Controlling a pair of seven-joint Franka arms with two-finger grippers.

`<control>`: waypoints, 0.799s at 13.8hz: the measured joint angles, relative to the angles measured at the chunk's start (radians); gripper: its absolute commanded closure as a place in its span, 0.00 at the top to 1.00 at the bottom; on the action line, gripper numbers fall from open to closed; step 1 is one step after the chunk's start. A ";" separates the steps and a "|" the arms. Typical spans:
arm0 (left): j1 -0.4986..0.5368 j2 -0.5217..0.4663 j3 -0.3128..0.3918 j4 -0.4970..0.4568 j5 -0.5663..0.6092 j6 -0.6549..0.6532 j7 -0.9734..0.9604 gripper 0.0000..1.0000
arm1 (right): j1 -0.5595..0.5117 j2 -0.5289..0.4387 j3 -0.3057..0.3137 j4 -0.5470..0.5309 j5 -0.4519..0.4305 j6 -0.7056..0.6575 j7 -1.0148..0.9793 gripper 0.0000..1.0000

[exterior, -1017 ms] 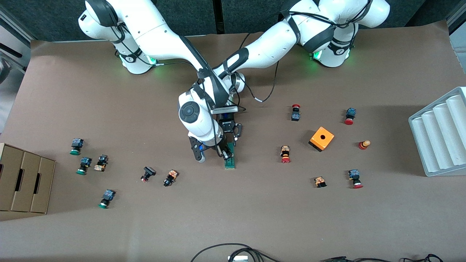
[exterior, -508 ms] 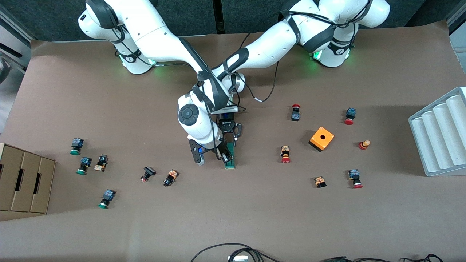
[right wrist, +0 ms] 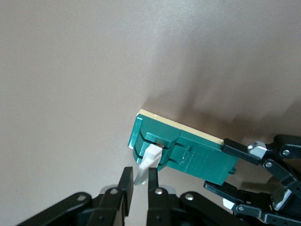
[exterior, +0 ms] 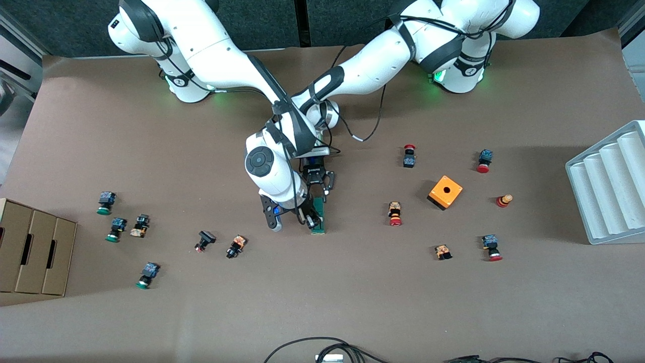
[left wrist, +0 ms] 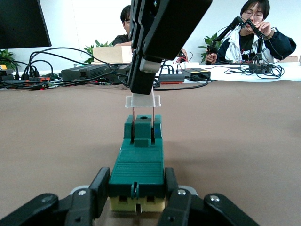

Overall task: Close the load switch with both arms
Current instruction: 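Press the white toggle fully into the closed position with the right gripper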

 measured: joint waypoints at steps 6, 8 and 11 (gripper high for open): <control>0.000 0.000 0.000 0.000 0.000 0.000 0.000 0.54 | -0.003 0.012 0.000 0.014 0.001 0.000 0.003 0.18; 0.000 0.000 0.000 0.000 0.000 0.000 0.000 0.54 | -0.007 0.018 0.000 0.022 0.002 0.000 0.005 0.18; 0.000 0.000 0.000 0.000 0.000 0.000 0.000 0.54 | -0.016 0.037 0.000 0.046 0.006 0.000 0.006 0.18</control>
